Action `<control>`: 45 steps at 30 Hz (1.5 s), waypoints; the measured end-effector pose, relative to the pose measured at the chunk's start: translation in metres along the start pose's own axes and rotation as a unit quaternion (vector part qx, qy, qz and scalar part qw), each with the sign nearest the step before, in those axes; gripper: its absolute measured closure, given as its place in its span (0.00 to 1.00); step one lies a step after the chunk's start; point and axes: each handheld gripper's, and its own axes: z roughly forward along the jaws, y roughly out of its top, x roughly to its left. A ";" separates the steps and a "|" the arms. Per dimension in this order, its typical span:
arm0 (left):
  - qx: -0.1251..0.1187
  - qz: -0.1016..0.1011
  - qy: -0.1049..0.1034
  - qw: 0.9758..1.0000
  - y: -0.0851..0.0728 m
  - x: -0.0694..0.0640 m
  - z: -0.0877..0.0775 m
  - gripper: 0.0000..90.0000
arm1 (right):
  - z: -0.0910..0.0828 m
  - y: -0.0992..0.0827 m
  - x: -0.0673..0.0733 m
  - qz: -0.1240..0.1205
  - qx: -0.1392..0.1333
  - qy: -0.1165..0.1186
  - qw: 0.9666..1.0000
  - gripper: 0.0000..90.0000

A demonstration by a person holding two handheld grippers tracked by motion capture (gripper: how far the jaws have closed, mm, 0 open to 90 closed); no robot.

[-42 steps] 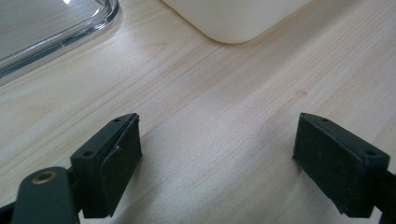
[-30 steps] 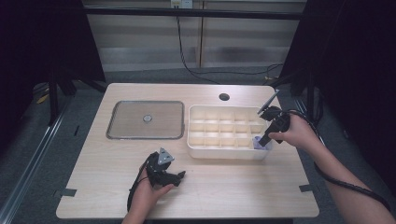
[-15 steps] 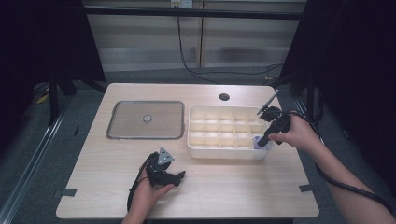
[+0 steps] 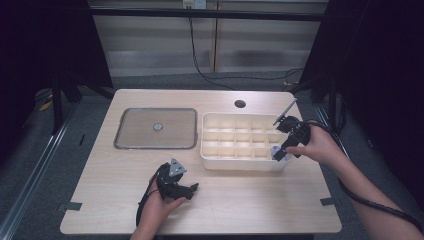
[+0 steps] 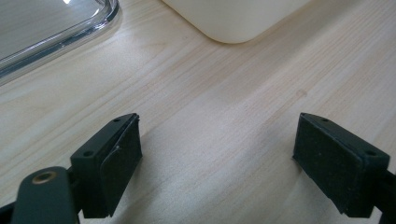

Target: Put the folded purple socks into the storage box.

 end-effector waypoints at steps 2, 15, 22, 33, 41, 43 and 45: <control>0.000 0.000 0.000 1.000 0.000 0.000 0.000 0.16 | -0.001 -0.001 0.002 -0.002 -0.001 0.000 1.000 0.40; 0.000 0.000 0.000 1.000 0.000 0.000 0.000 0.16 | -0.002 -0.003 0.016 -0.024 -0.010 0.004 1.000 0.35; 0.000 0.000 0.000 1.000 0.000 0.000 0.000 0.16 | 0.002 -0.004 0.021 -0.032 -0.011 0.009 0.999 0.33; 0.000 0.000 0.000 1.000 0.000 0.000 0.000 0.16 | 0.005 -0.005 0.032 -0.043 -0.016 0.019 0.999 0.31; 0.000 0.000 0.000 1.000 0.000 0.000 0.000 0.16 | 0.011 -0.006 0.040 -0.058 -0.018 0.030 0.998 0.31; -0.001 0.000 0.000 1.000 0.000 0.000 0.000 0.16 | 0.012 -0.006 0.042 -0.064 -0.019 0.031 0.997 0.31; -0.002 0.000 0.001 1.000 0.000 0.000 0.000 0.16 | 0.012 -0.006 0.044 -0.070 -0.019 0.033 0.997 0.30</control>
